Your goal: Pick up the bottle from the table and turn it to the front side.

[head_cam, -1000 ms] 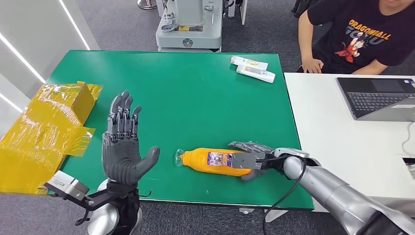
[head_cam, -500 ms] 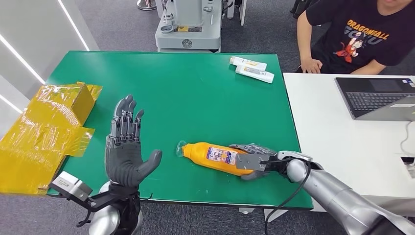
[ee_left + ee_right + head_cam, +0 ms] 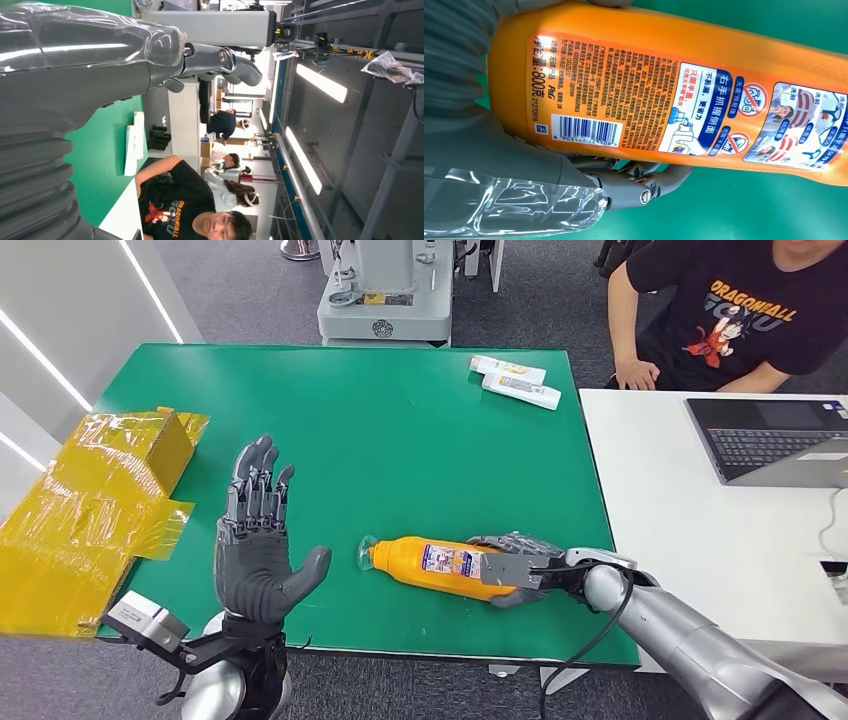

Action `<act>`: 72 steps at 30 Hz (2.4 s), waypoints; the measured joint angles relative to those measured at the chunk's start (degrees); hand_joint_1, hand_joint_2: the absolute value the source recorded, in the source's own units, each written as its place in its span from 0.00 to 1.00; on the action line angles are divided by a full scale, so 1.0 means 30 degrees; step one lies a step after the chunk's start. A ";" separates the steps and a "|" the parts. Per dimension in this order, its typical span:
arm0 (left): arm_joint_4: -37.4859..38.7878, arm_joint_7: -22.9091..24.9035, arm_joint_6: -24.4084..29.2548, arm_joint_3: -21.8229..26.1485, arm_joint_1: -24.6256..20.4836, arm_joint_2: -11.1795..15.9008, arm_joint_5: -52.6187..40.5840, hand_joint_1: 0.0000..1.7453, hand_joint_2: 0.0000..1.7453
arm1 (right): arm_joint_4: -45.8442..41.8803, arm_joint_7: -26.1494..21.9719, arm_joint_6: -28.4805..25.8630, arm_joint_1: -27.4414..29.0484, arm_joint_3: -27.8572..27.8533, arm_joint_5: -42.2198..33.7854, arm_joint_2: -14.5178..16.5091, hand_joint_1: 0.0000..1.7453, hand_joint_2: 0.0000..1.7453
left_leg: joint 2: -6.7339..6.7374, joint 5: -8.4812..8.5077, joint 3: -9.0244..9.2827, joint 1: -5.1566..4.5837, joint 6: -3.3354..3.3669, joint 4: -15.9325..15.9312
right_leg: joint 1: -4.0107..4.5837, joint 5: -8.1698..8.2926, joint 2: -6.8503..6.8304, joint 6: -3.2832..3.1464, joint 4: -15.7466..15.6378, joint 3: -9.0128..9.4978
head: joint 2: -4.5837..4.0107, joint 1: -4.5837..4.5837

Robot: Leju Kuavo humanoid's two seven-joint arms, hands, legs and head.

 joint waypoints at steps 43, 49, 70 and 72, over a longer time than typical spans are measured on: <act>0.1396 -0.0475 0.1135 0.0002 -0.2056 0.0162 0.0044 0.00 1.00 | -1.0578 -0.1647 -1.4591 0.8031 -0.9262 0.2086 -0.0032 1.00 1.00 | -0.0035 -0.0016 -0.0060 -0.0004 0.0011 -0.0007 | -0.0003 -0.0033 -0.0045 0.0035 0.0002 -0.0034 | 0.0000 0.0000; 0.2670 0.0651 0.0784 0.0006 -0.3252 0.0231 0.0094 0.00 1.00 | -1.1525 -0.2524 -1.5997 0.8120 -0.9479 0.2282 0.0378 1.00 1.00 | -0.0035 -0.0017 -0.0061 -0.0004 0.0011 -0.0006 | -0.0003 -0.0033 -0.0041 0.0035 0.0002 -0.0037 | 0.0000 0.0002; 0.5595 0.2925 -0.4042 -0.0253 -0.6322 0.0446 0.3184 0.00 1.00 | -1.1037 -0.3493 -1.4676 0.6116 -0.8137 0.2914 0.2455 1.00 1.00 | -0.0026 -0.0009 -0.0058 0.0000 0.0005 -0.0006 | 0.0000 -0.0032 -0.0030 0.0033 0.0013 -0.0042 | 0.0000 -0.0002; 0.5743 0.3141 -0.4149 -0.0502 -0.6667 0.0437 0.3320 0.00 1.00 | -1.0606 -0.3473 -1.4300 0.5857 -0.7852 0.2947 0.2664 1.00 1.00 | -0.0032 -0.0007 -0.0060 0.0000 0.0003 -0.0006 | 0.0000 -0.0032 -0.0037 0.0033 0.0014 -0.0041 | 0.0000 -0.0002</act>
